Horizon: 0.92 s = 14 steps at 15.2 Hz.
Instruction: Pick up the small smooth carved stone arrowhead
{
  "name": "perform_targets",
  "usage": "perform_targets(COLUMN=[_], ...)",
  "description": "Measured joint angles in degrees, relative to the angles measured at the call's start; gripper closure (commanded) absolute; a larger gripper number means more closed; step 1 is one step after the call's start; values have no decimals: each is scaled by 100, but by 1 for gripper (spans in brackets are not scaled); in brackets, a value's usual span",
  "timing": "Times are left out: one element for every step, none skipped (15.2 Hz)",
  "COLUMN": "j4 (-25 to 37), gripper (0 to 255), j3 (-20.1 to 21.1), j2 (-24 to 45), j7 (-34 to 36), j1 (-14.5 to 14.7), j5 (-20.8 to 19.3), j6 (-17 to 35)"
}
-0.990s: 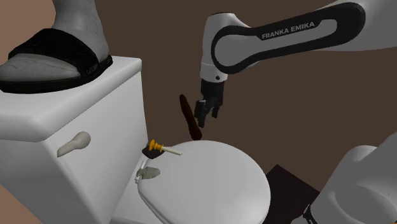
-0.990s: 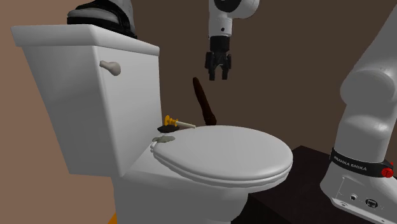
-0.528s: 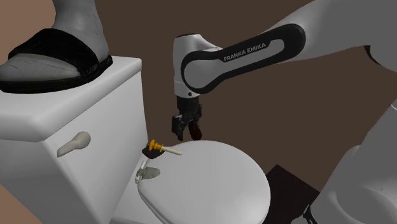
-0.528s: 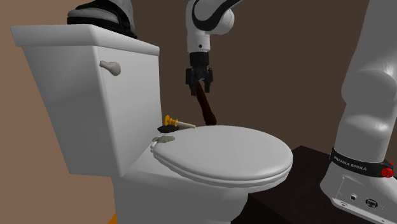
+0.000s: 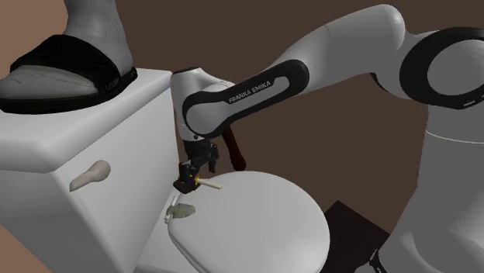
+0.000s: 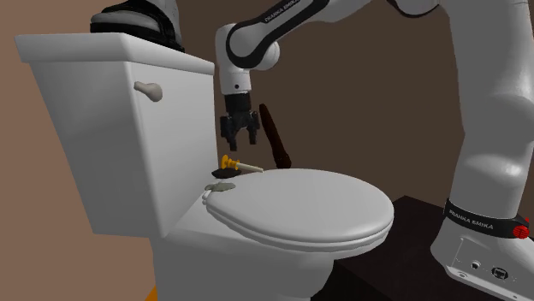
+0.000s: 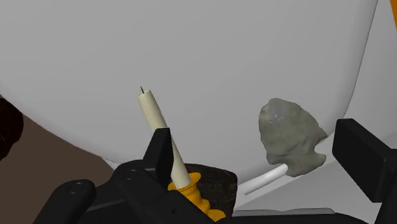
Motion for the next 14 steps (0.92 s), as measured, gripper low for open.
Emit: perform_targets(j4=[177, 399, 668, 927, 1173, 1424, 1666, 1673, 1637, 1622, 1623, 1621, 1619, 1612], gripper=[0, 0, 0, 0, 0, 0, 0, 0, 0, 0, 0, 0, 0, 0], j3=[-1, -5, -25, -44, -68, -92, -122, -180, -224, -257, -282, -315, -349, -368], j2=[232, 498, 760, 1009, 1266, 1523, 1748, 1722, 1688, 1674, 1693, 1687, 1686, 1690], j7=[84, 184, 233, 286, 335, 387, 419, 454, 487, 488, 528, 507, 494, 480], j1=[88, 198, 288, 386, 488, 598, 690, 726, 748, 770, 788, 813, 839, 854], j5=[-100, -207, -303, -391, -477, -556, -630, -689, -727, -740, -753, -765, -769, -753], j6=[-2, -26, -97, -166, -211, -262, -311, -377, -392, -380, -284, -256, -223, -166])
